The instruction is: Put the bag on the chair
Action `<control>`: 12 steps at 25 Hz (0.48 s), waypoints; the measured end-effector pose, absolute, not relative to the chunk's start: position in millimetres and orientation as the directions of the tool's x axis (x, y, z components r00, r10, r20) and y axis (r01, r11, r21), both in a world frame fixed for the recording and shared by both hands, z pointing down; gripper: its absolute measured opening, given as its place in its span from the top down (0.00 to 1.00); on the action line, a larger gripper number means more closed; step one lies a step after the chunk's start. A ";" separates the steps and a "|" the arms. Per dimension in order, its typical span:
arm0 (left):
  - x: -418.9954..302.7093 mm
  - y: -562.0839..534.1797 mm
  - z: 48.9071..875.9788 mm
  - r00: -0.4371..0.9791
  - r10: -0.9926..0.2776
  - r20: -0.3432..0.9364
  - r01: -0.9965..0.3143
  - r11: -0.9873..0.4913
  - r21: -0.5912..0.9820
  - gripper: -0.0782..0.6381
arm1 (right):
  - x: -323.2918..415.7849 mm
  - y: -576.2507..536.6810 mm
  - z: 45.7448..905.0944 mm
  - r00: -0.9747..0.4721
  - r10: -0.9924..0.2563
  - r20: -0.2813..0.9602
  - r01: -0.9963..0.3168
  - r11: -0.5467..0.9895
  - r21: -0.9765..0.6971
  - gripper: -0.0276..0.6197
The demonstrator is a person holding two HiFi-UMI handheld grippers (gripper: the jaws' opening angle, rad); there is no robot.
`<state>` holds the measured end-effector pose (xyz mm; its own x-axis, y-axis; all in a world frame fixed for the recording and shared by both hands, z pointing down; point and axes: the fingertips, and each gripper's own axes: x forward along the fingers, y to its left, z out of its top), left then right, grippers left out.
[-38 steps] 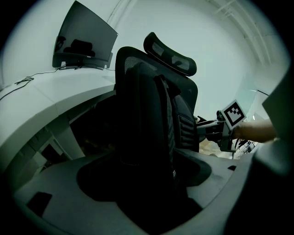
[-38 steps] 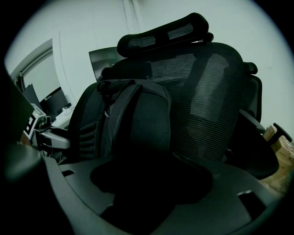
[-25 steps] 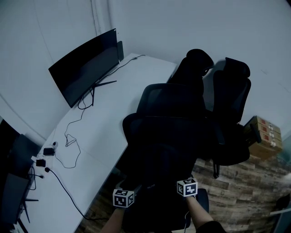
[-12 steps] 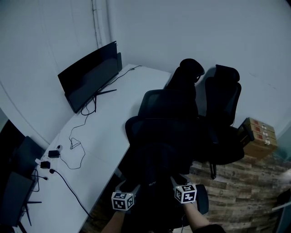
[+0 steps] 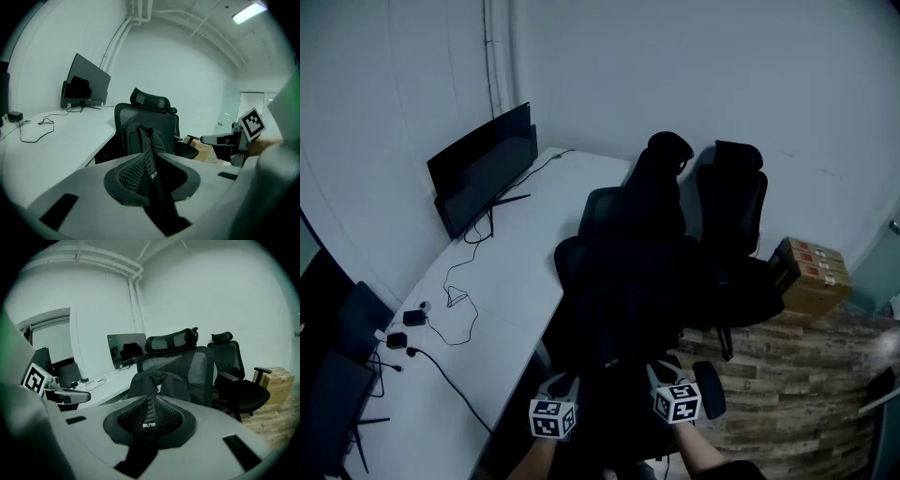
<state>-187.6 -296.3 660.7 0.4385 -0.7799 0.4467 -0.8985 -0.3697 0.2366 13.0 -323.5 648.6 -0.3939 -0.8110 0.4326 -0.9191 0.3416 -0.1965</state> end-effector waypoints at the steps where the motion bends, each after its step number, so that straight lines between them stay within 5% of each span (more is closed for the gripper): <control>1: -189.6 -288.8 656.0 0.441 -0.783 0.438 -0.897 -0.377 0.230 0.78 | 11.4 -314.3 644.4 -0.387 -0.818 0.426 -0.922 0.335 -0.194 0.84; 12: -204.6 -218.6 614.3 0.464 -0.807 0.366 -0.886 -0.427 0.183 0.85 | -7.5 -224.8 606.7 -0.392 -0.835 0.386 -0.919 0.334 -0.211 0.85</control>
<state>-204.6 -218.6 614.3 0.4641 -0.8068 0.3656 -0.8857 -0.4265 0.1831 -7.5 -224.8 606.7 -0.3920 -0.8353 0.3855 -0.9187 0.3339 -0.2107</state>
